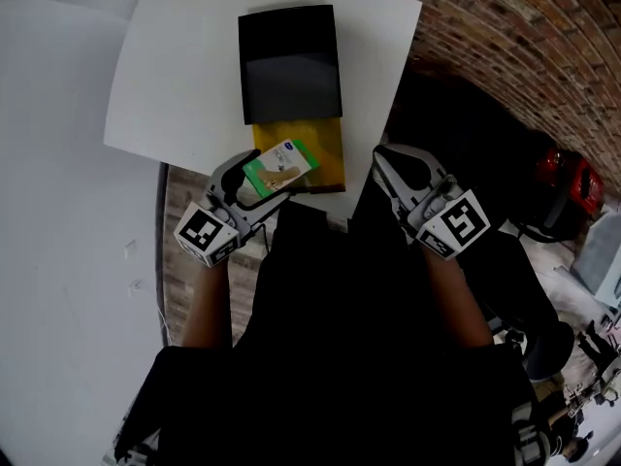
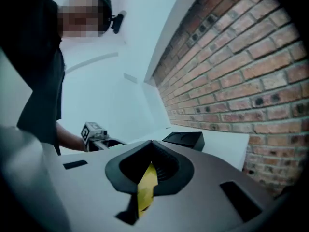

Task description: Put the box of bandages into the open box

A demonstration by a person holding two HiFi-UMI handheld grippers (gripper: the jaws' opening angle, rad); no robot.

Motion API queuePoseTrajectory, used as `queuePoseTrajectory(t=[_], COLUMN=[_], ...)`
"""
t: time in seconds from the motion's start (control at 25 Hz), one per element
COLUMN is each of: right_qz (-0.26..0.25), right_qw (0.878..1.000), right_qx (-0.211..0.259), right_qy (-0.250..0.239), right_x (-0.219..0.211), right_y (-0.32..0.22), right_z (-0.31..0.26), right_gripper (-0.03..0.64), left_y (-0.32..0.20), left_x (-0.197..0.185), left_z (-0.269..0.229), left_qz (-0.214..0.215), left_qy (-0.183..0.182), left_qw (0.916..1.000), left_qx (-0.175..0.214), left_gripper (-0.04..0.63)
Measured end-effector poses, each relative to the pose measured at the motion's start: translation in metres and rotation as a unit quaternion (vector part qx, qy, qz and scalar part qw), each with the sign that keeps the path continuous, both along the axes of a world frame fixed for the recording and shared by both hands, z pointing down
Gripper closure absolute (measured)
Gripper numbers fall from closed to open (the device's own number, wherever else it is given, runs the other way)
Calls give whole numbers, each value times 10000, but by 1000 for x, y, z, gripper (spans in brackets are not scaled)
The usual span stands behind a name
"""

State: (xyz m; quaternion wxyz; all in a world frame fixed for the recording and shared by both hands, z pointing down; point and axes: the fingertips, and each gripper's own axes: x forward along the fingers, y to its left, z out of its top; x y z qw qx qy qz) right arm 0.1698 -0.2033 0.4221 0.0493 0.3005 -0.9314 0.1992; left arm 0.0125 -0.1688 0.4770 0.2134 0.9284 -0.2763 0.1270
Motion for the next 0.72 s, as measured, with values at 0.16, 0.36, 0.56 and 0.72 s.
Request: queuePoseTrajectory(t=[0.16, 0.36, 0.56, 0.72], right_qz=[-624, -699, -593, -501], right_qw=[9970, 9969, 9982, 9985], right_qx=[342, 234, -41, -225], right_qy=[317, 277, -27, -30], right_x=[-8, -13, -12, -11], right_y=[5, 5, 3, 1], right_z=[-4, 6, 13, 26], right_gripper=[611, 611, 611, 611], left_y=[-6, -6, -4, -6], left_x=[-3, 6, 20, 30], left_z=[8, 28, 50, 61], left_qz=[120, 641, 1076, 1229], left_qy=[-180, -758, -1160, -1210], left_qw=[9997, 9948, 9869, 9846], left_qx=[78, 223, 309, 301], left_gripper=[210, 210, 210, 210])
